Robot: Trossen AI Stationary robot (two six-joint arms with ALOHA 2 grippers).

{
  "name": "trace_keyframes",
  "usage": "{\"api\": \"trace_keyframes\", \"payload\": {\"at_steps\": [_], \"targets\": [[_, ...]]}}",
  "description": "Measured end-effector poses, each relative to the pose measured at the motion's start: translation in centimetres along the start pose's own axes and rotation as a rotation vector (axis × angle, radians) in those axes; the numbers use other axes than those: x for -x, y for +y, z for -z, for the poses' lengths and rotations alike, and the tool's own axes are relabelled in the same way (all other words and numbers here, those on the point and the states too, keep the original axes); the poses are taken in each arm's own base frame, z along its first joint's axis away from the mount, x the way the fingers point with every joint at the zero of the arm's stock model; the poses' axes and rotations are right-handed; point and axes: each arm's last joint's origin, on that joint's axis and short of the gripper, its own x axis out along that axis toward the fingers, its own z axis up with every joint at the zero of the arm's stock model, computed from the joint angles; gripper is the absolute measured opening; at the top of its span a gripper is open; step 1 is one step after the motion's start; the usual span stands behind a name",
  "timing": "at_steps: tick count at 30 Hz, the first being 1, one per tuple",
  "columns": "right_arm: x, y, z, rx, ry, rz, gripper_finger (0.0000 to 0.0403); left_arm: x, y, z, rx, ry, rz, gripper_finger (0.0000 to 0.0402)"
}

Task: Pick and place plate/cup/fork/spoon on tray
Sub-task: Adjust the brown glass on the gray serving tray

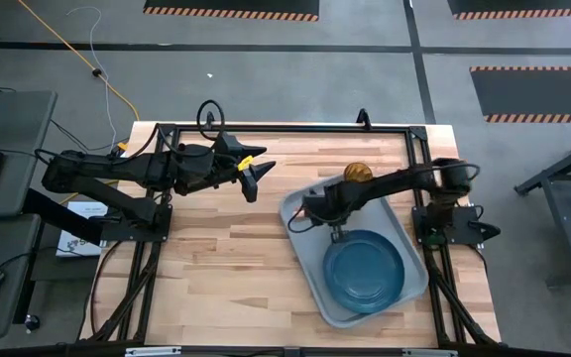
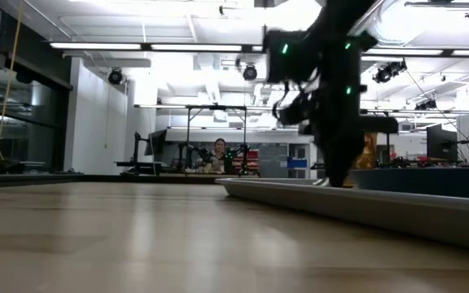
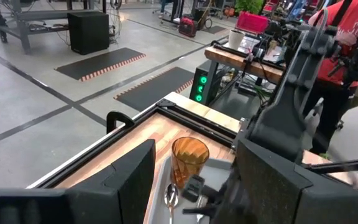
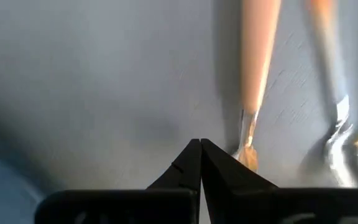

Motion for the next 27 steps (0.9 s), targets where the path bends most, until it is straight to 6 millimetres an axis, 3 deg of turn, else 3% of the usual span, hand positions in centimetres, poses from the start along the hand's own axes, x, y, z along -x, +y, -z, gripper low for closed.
{"api": "trace_keyframes", "payload": {"at_steps": [7,14,27], "targets": [[2.9,-0.2,3.0,-0.006,-0.047,0.07,0.0,0.0,0.0,0.0,0.002,-0.004,-0.003,0.0213],[1.5,0.1,6.5,-0.017,0.014,0.034,0.0,0.0,0.0,-0.1,0.007,-0.008,-0.003,0.0213],[0.4,-0.5,6.8,-0.039,-0.008,0.072,0.0,0.0,0.0,-0.2,0.014,-0.019,-0.003,0.0213]]}}
